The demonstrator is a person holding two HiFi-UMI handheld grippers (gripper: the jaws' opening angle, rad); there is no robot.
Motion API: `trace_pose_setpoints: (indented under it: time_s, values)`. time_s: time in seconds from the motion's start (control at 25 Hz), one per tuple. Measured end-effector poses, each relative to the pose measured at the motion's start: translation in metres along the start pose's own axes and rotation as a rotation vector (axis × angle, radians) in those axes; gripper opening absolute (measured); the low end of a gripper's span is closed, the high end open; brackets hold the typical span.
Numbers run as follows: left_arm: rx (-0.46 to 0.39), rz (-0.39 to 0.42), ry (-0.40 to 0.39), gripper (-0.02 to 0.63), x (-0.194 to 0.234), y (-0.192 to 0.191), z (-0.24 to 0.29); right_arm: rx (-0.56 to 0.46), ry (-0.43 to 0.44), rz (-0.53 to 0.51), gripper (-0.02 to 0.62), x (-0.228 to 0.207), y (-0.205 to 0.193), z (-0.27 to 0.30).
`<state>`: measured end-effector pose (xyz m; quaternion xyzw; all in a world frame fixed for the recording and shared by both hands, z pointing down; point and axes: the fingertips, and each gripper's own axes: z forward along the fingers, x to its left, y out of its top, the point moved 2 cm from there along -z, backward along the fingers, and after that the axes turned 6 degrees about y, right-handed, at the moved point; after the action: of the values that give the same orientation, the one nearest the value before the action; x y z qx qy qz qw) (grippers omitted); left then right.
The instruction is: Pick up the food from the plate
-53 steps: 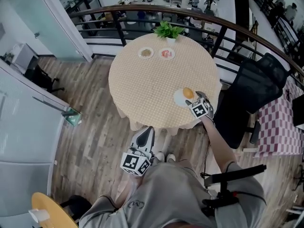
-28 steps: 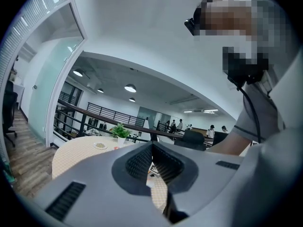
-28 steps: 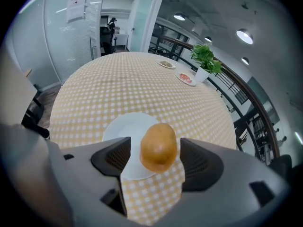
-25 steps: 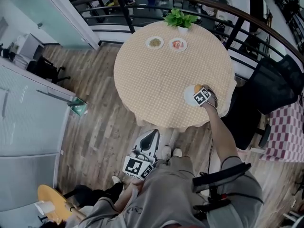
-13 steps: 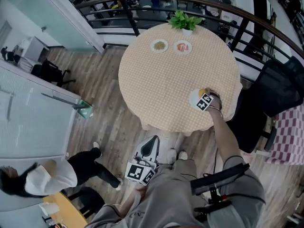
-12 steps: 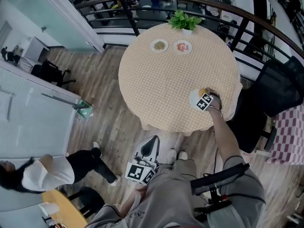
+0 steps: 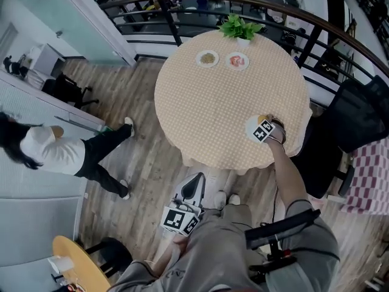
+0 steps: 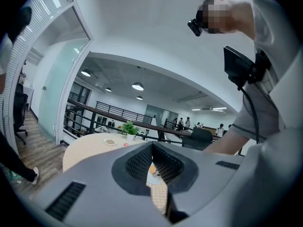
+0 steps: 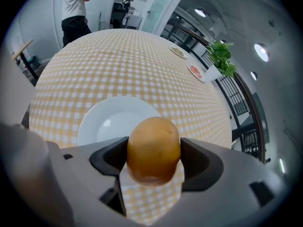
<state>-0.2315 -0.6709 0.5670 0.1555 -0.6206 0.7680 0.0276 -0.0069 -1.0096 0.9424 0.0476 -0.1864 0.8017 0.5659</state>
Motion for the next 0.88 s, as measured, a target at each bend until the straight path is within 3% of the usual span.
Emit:
trace_pose_setpoints:
  time_s: [0.52,0.88]
  values:
    - [-0.019,0.006,0.024,-0.003,0.005,0.003,-0.013,-0.022,-0.007,0.064,0.334,-0.004,0.004,-0.008]
    - [-0.057,0.01,0.01,-0.003,0.009,0.014,-0.011,-0.241,-0.025,0.202,0.334,-0.014,0.042,-0.095]
